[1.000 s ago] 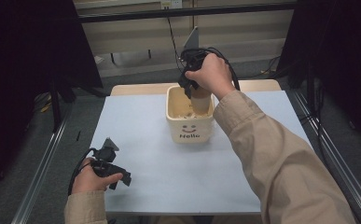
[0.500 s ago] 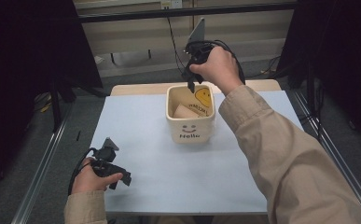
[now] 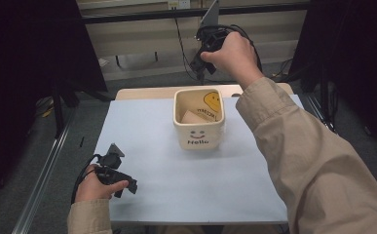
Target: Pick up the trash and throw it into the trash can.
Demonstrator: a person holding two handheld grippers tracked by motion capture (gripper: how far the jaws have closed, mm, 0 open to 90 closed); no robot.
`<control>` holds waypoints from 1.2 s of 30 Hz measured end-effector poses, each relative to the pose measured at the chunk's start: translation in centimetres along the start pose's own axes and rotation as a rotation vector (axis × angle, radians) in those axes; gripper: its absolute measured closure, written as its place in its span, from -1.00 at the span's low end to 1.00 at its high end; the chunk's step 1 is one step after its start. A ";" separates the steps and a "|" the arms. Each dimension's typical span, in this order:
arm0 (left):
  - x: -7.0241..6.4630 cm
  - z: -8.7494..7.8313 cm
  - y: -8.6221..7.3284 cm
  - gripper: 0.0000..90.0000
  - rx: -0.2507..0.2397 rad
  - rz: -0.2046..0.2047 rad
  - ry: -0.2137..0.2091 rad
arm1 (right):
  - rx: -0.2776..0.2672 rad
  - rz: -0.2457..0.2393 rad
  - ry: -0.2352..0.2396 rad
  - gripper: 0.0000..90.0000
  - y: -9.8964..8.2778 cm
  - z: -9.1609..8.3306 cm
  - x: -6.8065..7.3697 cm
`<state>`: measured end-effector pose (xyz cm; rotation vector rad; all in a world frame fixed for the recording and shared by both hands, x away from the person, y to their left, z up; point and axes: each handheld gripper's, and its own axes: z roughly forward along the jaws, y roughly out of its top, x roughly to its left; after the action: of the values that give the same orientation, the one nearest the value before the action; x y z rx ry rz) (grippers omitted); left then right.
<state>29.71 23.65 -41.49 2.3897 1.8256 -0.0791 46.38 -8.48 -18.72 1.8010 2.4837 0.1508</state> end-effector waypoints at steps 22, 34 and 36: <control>0.0 -0.2 -0.3 -0.88 0.001 -0.006 -0.003 | -0.014 -0.012 -0.021 -0.85 -2.2 -0.5 -1.6; -0.1 -0.3 -0.4 -0.88 -0.013 -0.013 0.000 | -0.007 0.019 -0.043 -0.83 -6.0 1.4 -5.2; -0.1 -0.3 -0.4 -0.88 -0.013 -0.013 0.001 | -0.006 0.024 -0.040 -0.84 -6.7 1.7 -5.8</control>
<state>29.33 23.73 -41.21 2.3695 1.8372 -0.0671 42.03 -15.99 -21.21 1.8134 2.4337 0.1222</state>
